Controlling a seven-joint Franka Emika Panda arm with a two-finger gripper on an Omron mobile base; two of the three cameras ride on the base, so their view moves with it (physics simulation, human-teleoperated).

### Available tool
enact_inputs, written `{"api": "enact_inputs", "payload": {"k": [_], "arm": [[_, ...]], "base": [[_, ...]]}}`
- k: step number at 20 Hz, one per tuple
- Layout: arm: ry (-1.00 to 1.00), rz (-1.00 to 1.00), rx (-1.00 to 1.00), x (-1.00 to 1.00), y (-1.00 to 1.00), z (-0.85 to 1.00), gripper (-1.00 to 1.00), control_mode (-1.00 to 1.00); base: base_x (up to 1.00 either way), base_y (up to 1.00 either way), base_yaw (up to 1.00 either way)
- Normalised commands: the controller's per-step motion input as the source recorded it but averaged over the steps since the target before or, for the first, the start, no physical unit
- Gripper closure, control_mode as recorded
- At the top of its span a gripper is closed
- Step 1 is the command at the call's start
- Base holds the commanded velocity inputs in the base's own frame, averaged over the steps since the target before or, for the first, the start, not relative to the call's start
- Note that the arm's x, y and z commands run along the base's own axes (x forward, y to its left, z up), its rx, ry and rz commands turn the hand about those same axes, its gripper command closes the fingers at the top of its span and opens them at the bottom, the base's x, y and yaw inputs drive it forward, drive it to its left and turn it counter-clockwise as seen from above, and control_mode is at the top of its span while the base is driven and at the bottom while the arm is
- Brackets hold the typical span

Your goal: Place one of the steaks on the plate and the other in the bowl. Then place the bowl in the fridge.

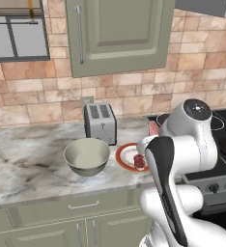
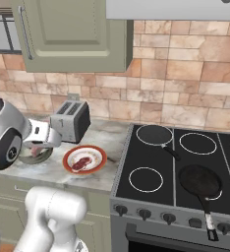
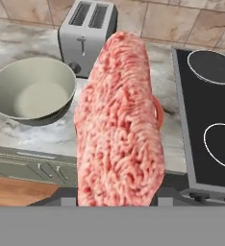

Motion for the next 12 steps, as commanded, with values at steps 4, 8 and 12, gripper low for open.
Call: {"api": "enact_inputs", "payload": {"k": [4,8,12], "arm": [[0.17,0.03,0.01,0.04,0.39,-0.09,1.00,-1.00],[0.12,0.01,0.00,0.02,0.63,-0.01,1.00,-1.00],[0.00,0.00,0.00,0.10,0.67,-0.08,1.00,-1.00]], "base": [[0.00,0.00,0.00],[0.00,0.00,0.00],[0.00,0.00,0.00]]}}
